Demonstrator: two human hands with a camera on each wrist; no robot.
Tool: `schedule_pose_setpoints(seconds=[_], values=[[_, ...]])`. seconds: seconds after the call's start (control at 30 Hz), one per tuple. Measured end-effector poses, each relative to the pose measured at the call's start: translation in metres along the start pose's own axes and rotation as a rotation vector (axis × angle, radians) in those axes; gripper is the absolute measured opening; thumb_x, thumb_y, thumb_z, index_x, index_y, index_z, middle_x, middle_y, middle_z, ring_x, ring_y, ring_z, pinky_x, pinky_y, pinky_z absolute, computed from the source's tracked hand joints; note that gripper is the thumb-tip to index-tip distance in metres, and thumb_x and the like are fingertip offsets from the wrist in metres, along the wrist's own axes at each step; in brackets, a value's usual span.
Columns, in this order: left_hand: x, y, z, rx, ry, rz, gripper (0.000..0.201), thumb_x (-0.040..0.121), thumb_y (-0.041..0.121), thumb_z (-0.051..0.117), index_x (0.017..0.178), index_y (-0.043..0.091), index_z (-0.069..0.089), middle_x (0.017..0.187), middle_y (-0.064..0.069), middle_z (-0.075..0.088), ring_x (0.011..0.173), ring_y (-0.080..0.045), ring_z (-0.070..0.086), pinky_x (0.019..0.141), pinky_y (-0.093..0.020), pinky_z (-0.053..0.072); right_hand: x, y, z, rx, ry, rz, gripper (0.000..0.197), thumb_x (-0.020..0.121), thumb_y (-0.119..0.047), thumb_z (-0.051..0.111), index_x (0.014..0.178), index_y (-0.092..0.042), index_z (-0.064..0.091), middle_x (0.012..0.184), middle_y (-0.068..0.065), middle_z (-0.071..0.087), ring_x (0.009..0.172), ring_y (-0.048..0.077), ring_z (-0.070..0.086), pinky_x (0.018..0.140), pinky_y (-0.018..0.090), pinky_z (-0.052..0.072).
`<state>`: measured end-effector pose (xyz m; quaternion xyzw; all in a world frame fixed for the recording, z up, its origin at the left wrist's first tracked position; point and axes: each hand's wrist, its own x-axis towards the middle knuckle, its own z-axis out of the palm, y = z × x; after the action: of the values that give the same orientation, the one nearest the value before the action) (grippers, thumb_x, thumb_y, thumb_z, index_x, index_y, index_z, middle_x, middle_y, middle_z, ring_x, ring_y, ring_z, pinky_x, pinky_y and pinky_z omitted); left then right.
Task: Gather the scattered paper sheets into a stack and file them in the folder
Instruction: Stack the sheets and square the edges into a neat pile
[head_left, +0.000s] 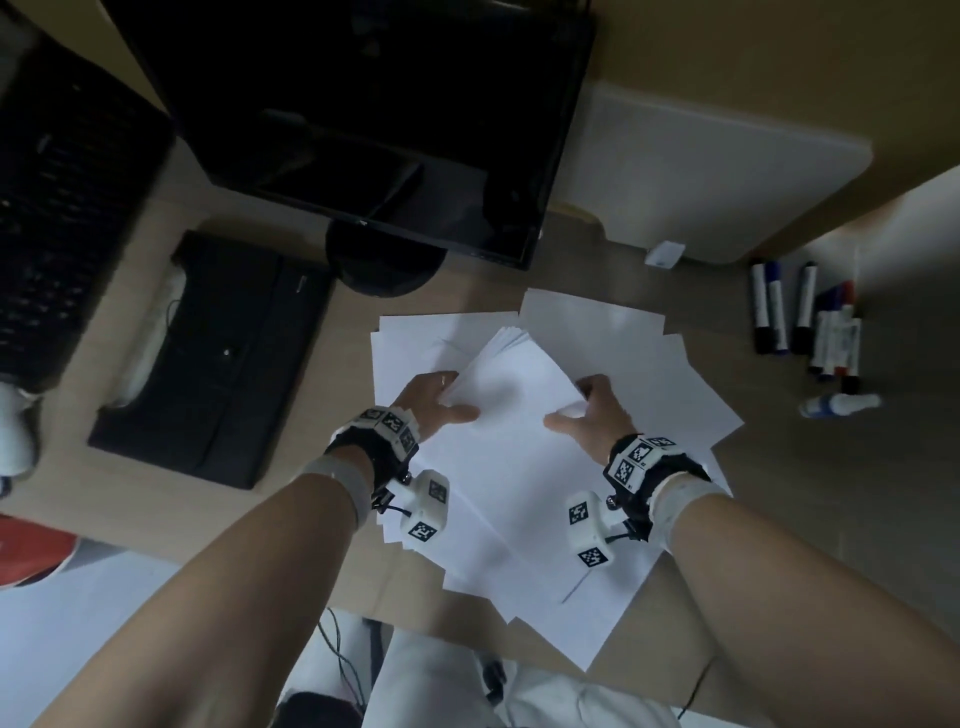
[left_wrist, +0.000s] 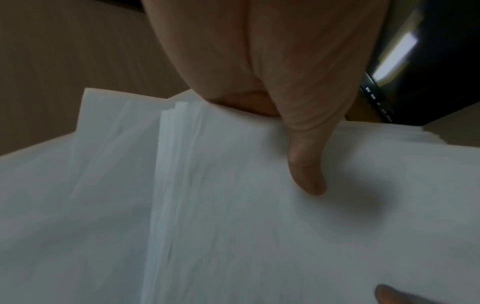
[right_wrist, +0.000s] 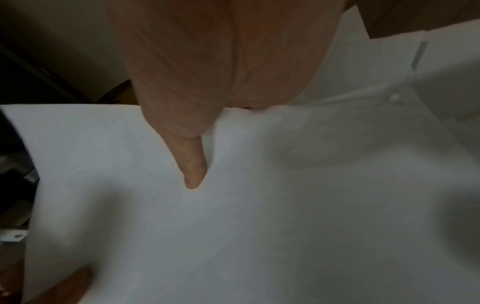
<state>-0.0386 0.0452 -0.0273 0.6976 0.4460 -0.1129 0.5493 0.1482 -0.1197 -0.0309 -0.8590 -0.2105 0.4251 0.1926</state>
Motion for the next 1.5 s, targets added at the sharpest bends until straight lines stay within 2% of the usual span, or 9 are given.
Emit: schedule_pose_setpoints(seconds=[0.23, 0.37, 0.47, 0.67, 0.77, 0.9, 1.13, 1.33, 1.5], values=[[0.018, 0.057, 0.003, -0.049, 0.162, -0.002, 0.037, 0.071, 0.049, 0.076, 0.09, 0.018, 0.073, 0.091, -0.008, 0.073, 0.093, -0.025, 0.066, 0.082, -0.036, 0.049, -0.001, 0.021, -0.037, 0.269, -0.126, -0.046, 0.027, 0.08, -0.02, 0.076, 0.104, -0.01, 0.07, 0.1, 0.0, 0.071, 0.097, 0.022, 0.067, 0.088, 0.032, 0.051], [0.048, 0.08, 0.026, -0.246, 0.261, -0.137, 0.063, 0.086, 0.038, 0.069, 0.139, 0.014, 0.043, 0.141, -0.011, 0.048, 0.129, -0.027, 0.047, 0.104, -0.036, 0.039, 0.01, 0.049, -0.06, 0.437, 0.077, 0.158, 0.033, 0.084, -0.023, 0.074, 0.108, -0.001, 0.069, 0.106, 0.009, 0.07, 0.091, 0.022, 0.063, 0.081, 0.029, 0.047], [0.07, 0.085, 0.051, -0.155, 0.171, -0.276, 0.081, 0.085, 0.037, 0.069, 0.148, 0.01, 0.027, 0.151, -0.014, 0.036, 0.136, -0.031, 0.039, 0.112, -0.042, 0.033, 0.03, 0.063, -0.067, 0.365, 0.172, 0.33, 0.047, 0.078, -0.038, 0.076, 0.112, -0.007, 0.067, 0.113, 0.012, 0.067, 0.095, 0.029, 0.065, 0.084, 0.037, 0.053], [0.097, 0.091, 0.067, -0.152, 0.113, -0.392, 0.091, 0.053, 0.048, 0.076, 0.123, -0.007, 0.055, 0.113, -0.024, 0.064, 0.102, -0.038, 0.061, 0.094, -0.042, 0.05, 0.055, 0.049, -0.065, 0.346, 0.2, 0.412, 0.069, 0.073, -0.04, 0.079, 0.129, -0.013, 0.048, 0.127, 0.014, 0.052, 0.097, 0.032, 0.06, 0.082, 0.038, 0.053], [0.107, 0.084, 0.065, -0.098, 0.067, -0.422, 0.073, 0.049, 0.051, 0.075, 0.109, 0.009, 0.066, 0.11, -0.018, 0.066, 0.097, -0.033, 0.061, 0.093, -0.04, 0.05, 0.065, 0.049, -0.068, 0.568, 0.147, 0.425, 0.084, 0.075, -0.024, 0.082, 0.141, -0.005, 0.034, 0.13, 0.008, 0.052, 0.112, 0.029, 0.057, 0.086, 0.034, 0.047], [0.108, 0.084, 0.068, 0.067, 0.03, -0.477, 0.097, 0.05, 0.053, 0.074, 0.135, 0.017, 0.046, 0.133, -0.011, 0.051, 0.115, -0.038, 0.053, 0.099, -0.046, 0.046, 0.065, 0.049, -0.065, 0.575, 0.062, 0.357, 0.047, 0.073, -0.012, 0.082, 0.116, -0.003, 0.064, 0.107, 0.007, 0.067, 0.094, 0.024, 0.063, 0.078, 0.029, 0.048], [0.1, 0.081, 0.066, -0.163, 0.173, -0.293, 0.055, 0.08, 0.003, 0.069, 0.13, 0.002, 0.046, 0.121, -0.011, 0.058, 0.1, -0.026, 0.055, 0.084, -0.032, 0.044, 0.043, 0.032, -0.074, 0.67, 0.24, 0.175, 0.027, 0.081, -0.014, 0.076, 0.106, -0.016, 0.066, 0.102, 0.006, 0.07, 0.095, 0.027, 0.067, 0.083, 0.035, 0.053], [0.079, 0.067, 0.065, 0.096, 0.188, -0.207, 0.064, 0.079, 0.012, 0.062, 0.139, 0.017, 0.042, 0.137, -0.009, 0.052, 0.124, -0.033, 0.049, 0.103, -0.043, 0.043, 0.001, 0.007, -0.127, 0.786, 0.467, -0.064, 0.034, 0.088, -0.011, 0.07, 0.119, -0.015, 0.057, 0.1, -0.007, 0.057, 0.092, 0.01, 0.057, 0.066, 0.003, 0.04], [0.058, 0.083, 0.065, 0.107, 0.235, -0.139, 0.068, 0.083, 0.021, 0.066, 0.144, 0.016, 0.036, 0.145, -0.012, 0.044, 0.133, -0.033, 0.04, 0.107, -0.043, 0.038, -0.034, -0.003, -0.147, 0.803, 0.392, -0.169, 0.026, 0.085, -0.013, 0.073, 0.109, -0.016, 0.065, 0.092, -0.009, 0.07, 0.085, 0.007, 0.068, 0.081, 0.031, 0.055]])
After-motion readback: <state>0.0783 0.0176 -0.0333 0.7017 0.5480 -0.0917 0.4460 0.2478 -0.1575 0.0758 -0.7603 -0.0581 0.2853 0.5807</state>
